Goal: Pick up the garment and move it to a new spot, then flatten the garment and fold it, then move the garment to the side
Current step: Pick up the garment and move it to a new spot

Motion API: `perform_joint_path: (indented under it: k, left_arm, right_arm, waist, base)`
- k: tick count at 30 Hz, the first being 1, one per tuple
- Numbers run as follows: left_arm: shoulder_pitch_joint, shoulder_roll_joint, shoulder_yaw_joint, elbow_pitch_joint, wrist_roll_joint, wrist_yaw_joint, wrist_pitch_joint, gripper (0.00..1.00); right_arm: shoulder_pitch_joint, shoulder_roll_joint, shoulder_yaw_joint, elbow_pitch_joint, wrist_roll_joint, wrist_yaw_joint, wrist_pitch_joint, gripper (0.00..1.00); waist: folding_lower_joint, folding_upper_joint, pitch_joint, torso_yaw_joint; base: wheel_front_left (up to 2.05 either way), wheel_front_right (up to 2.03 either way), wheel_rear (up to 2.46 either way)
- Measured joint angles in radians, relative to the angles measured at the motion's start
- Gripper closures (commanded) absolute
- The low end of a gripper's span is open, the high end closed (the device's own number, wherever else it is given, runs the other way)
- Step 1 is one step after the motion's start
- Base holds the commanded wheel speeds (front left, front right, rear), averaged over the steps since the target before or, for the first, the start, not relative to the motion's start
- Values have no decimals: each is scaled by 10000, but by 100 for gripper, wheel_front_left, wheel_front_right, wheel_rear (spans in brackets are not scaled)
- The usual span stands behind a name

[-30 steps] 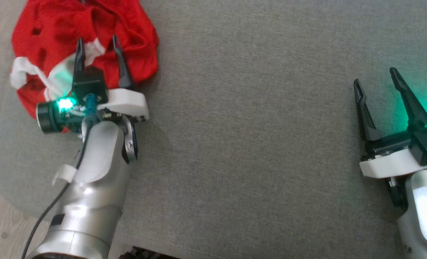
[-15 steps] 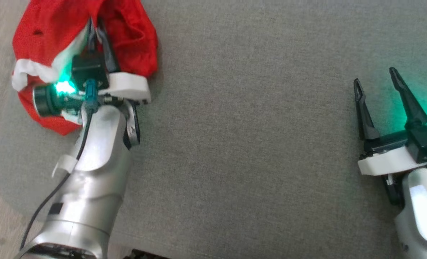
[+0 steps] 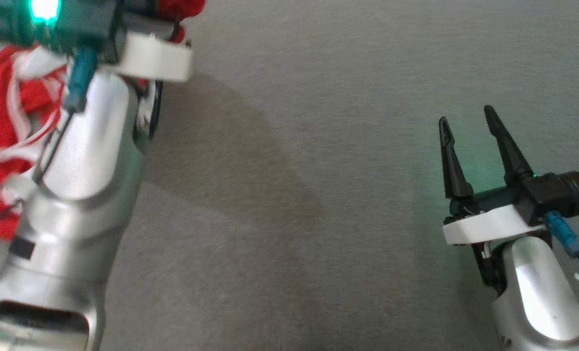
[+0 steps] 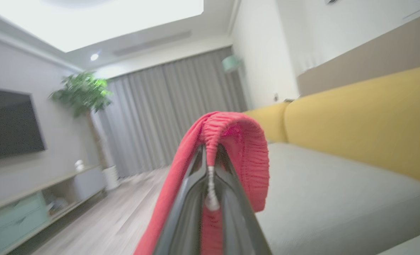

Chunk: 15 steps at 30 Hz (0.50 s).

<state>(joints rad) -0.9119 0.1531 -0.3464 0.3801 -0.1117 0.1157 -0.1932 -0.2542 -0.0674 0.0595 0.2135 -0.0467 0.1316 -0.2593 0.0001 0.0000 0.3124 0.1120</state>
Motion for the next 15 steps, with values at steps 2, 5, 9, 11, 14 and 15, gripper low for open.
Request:
perform_joint_path:
  k: [2,5,9,11,14,15]
  left_arm:
    - [-422,2,-142,-502,-29,-303,301,100]
    - [-722,-117,-337,-1122,-278,-692,698,100]
    - [-709,-464,-439,-1471,-882,-991,1064,100]
    - [-623,-575,-458,-1475,-1135,-993,1174,100]
    - [51,-690,-663,-1141,-1344,-982,1262,100]
    - [469,-696,-771,-901,-1379,-982,1271,100]
  right_arm:
    - [14,31,-21,-265,128,0,0,0]
    - [73,77,-153,-633,1051,0,0,0]
    - [352,98,-268,-1114,1419,0,0,0]
    - [469,119,-337,-1289,1436,0,0,0]
    - [630,123,-493,-1430,1453,0,0,0]
    - [693,123,-523,-1442,1524,0,0,0]
  waist:
    - [-1,0,-235,-501]
    - [-1,0,-599,-1291]
    - [-2,0,-1062,-2341]
    - [-2,0,-1261,-2844]
    - [-3,0,-1508,-3527]
    - [-3,0,-1567,-3722]
  base:
    - [0,0,0]
    - [0,0,0]
    - [0,0,0]
    - [0,0,0]
    - [0,0,0]
    - [0,0,0]
